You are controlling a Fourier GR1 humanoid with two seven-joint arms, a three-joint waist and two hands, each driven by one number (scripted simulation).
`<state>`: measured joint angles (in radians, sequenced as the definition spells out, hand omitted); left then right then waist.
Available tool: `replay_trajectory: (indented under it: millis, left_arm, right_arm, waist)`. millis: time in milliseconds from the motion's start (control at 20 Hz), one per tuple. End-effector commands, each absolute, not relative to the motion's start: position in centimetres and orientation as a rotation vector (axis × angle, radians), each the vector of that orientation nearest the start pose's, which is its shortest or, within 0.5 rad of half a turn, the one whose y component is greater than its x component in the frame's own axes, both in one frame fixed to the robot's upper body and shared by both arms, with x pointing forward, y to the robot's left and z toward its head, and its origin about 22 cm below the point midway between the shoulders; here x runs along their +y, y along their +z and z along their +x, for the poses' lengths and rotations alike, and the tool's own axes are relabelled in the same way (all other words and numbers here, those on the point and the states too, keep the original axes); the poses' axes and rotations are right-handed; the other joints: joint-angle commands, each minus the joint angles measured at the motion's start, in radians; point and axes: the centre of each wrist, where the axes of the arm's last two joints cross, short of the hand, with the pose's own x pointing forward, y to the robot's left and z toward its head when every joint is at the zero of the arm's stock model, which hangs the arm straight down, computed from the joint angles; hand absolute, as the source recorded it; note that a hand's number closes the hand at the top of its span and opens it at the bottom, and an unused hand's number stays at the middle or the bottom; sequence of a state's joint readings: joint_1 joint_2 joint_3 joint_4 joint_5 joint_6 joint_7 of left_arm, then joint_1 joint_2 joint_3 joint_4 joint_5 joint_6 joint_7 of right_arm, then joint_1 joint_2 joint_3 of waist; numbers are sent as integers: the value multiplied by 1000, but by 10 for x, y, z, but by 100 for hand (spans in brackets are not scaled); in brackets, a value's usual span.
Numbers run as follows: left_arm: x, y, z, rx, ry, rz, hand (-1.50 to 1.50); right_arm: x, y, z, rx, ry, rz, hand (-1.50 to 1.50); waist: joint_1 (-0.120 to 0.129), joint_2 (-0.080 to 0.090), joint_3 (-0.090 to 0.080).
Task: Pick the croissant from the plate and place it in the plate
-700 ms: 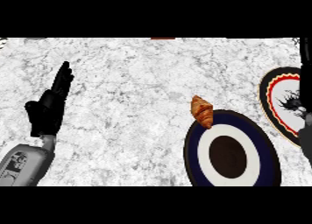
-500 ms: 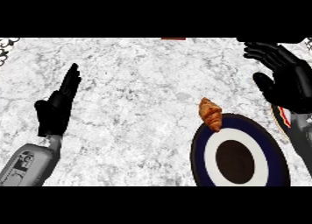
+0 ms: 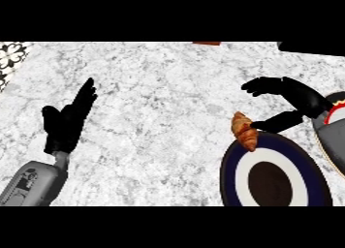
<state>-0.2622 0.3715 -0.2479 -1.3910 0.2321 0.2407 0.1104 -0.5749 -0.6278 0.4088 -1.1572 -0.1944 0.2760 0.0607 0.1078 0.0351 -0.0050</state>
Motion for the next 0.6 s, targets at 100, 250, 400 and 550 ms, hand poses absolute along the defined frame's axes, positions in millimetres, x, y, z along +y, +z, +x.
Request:
replay_trajectory:
  millis: [100,250,400,550]
  left_arm:
    - [253,22,293,-1428,-138,111,0]
    - [269,36,297,-1431,-141,118,0]
    - [268,20,287,-1414,-124,123,0]
    - [285,26,295,-1417,-107,136,0]
  right_arm:
    - [-291,106,388,-1094,1216,44,-150]
    - [-283,114,405,-1039,1327,53,-150]
    - [-255,108,417,-980,1439,45,-150]
    - [-226,129,436,-929,1501,33,-150]
  waist:
    - [-30,-15,5]
    - [-30,-17,6]
    - [-46,-20,6]
    - [-60,-23,5]
